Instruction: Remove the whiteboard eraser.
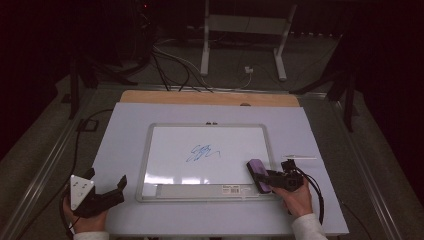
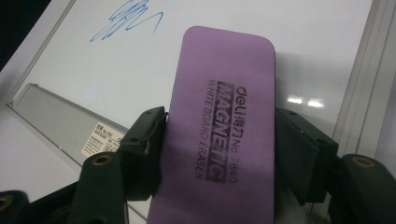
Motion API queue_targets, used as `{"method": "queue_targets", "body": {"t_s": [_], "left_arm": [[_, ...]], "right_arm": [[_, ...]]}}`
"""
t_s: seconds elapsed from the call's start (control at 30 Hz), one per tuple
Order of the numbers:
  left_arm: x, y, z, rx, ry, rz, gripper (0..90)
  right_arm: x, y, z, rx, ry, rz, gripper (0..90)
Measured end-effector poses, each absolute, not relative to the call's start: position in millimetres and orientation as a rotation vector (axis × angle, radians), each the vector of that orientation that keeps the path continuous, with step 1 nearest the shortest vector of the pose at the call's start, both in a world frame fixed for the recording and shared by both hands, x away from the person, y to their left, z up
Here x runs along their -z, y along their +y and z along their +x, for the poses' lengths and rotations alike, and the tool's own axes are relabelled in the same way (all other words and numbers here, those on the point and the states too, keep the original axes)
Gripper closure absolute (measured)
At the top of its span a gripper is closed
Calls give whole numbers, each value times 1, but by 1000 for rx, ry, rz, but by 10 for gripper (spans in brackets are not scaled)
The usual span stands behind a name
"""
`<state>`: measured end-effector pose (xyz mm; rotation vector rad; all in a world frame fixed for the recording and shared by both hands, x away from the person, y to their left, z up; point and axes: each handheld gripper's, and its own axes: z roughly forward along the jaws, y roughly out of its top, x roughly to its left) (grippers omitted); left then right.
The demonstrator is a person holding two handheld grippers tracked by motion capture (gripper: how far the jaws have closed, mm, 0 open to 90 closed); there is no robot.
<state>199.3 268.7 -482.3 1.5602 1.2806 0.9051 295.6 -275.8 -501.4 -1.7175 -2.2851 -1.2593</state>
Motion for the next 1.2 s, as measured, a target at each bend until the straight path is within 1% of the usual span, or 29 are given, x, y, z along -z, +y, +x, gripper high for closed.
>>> {"method": "queue_targets", "body": {"t_s": [0.17, 0.43, 1.2], "left_arm": [[482, 268, 199, -905, 1278, 1561, 2], [482, 268, 199, -907, 1279, 1561, 2], [482, 268, 200, -909, 1283, 1563, 2]], "right_arm": [[500, -276, 295, 1254, -2294, -1726, 399], [489, -281, 296, 1344, -2278, -1742, 402], [467, -267, 311, 1439, -2352, -1715, 403]]}}
